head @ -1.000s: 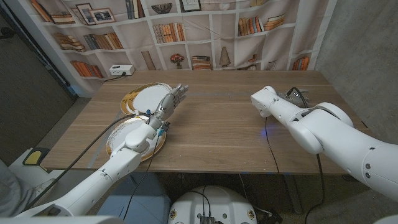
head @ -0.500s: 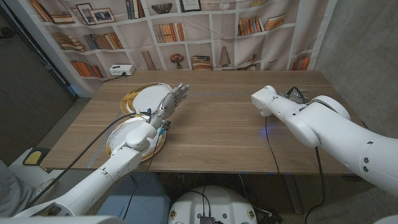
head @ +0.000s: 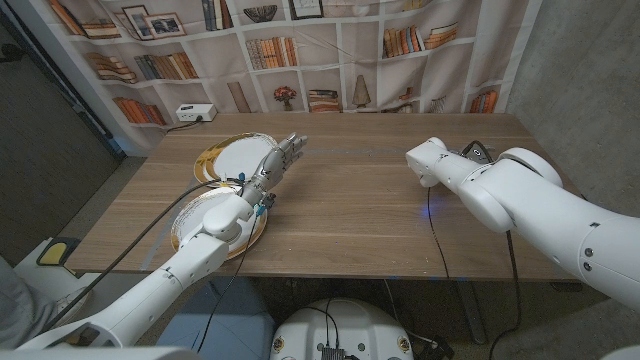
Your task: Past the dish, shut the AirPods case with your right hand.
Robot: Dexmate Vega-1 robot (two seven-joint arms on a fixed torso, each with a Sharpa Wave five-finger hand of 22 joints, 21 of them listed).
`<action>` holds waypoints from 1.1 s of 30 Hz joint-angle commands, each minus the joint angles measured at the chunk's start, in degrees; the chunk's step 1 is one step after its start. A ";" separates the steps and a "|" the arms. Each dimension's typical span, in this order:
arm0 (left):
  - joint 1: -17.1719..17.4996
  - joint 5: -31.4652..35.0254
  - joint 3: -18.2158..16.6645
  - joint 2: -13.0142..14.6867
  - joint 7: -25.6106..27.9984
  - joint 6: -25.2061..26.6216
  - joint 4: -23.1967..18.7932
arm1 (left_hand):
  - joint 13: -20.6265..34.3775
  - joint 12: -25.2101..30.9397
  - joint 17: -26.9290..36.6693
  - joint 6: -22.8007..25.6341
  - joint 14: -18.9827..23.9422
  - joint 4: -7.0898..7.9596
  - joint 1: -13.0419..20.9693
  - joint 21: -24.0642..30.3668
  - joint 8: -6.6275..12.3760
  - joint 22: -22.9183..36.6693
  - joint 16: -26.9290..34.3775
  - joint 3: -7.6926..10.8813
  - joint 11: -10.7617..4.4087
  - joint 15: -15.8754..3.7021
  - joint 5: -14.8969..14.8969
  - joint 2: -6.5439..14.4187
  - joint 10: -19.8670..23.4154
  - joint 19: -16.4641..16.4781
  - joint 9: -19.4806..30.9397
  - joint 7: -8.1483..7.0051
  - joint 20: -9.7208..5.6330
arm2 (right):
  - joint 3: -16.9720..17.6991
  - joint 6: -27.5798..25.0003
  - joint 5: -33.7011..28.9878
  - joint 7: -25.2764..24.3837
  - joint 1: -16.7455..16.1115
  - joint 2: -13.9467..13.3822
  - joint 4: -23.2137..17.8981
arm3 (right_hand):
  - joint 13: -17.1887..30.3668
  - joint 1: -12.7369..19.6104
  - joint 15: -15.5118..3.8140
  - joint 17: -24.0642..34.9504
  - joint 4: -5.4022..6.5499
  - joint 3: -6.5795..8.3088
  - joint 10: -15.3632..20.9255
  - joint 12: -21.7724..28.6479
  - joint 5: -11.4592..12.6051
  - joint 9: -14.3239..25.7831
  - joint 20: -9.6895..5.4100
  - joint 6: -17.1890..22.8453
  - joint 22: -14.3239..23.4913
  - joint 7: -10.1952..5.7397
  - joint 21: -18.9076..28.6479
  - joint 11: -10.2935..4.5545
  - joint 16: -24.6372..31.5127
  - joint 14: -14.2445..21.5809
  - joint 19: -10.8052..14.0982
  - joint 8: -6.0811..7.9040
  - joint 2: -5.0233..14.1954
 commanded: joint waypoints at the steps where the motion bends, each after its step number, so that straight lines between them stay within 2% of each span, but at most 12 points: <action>1: -0.55 0.06 0.44 -0.10 -0.52 0.44 0.15 | 0.32 0.00 0.16 0.41 -0.05 -0.21 -0.41 -0.06 -0.20 0.25 -0.18 0.15 -0.13 -0.48 -0.04 -0.24 0.68 -0.18 0.20 -0.12 0.07 | -0.70 1.38 0.96 0.59 0.38 -0.46 0.99 | 0.20 0.56 0.34 0.17 0.31 0.35 -0.05 -0.31 0.20 0.09 0.13 0.23 0.11 1.92 -0.22 0.00 -0.31 -0.43 0.39 0.05 0.34; 20: -1.59 0.51 1.32 -0.36 -1.07 1.37 0.60 | 0.32 0.01 0.16 0.44 -0.03 -0.25 -0.46 -0.06 -0.19 0.25 -0.17 0.16 -0.20 -0.40 -0.04 -0.24 0.81 -0.23 0.20 -0.04 0.11 | -3.03 3.88 0.83 3.72 0.90 -1.23 1.71 | 0.30 1.14 1.10 0.26 0.31 0.36 -2.85 -1.52 0.13 0.13 0.32 -0.48 0.11 1.17 -0.52 0.16 -1.30 -2.17 -0.38 -0.48 0.68; 27: -2.31 0.53 1.92 -1.03 -1.66 1.34 1.31 | 0.32 -0.01 0.16 0.40 -0.07 -0.26 -0.49 -0.06 -0.21 0.25 -0.18 0.16 -0.19 -0.40 -0.05 -0.24 0.81 -0.24 0.20 -0.07 0.10 | -3.23 3.34 0.83 3.40 0.79 -1.57 1.60 | 0.34 1.25 2.37 0.36 0.43 0.06 -7.05 -3.03 -0.02 0.19 0.75 -0.89 0.12 0.32 -0.68 2.01 -2.13 -4.06 -1.25 -0.79 0.65; 33: -2.66 0.14 2.23 -1.64 -2.24 1.03 1.94 | 0.32 0.01 0.16 0.41 -0.08 -0.27 -0.52 -0.06 -0.21 0.25 -0.18 0.16 -0.24 -0.38 -0.05 -0.24 0.91 -0.25 0.20 0.01 0.12 | -2.82 2.28 1.06 2.71 0.63 -1.81 1.45 | 0.32 1.30 2.47 0.37 0.42 -0.01 -7.40 -3.07 -0.05 0.20 0.84 -0.83 0.12 -0.20 -0.68 2.19 -2.20 -4.26 -1.41 -0.78 0.62</action>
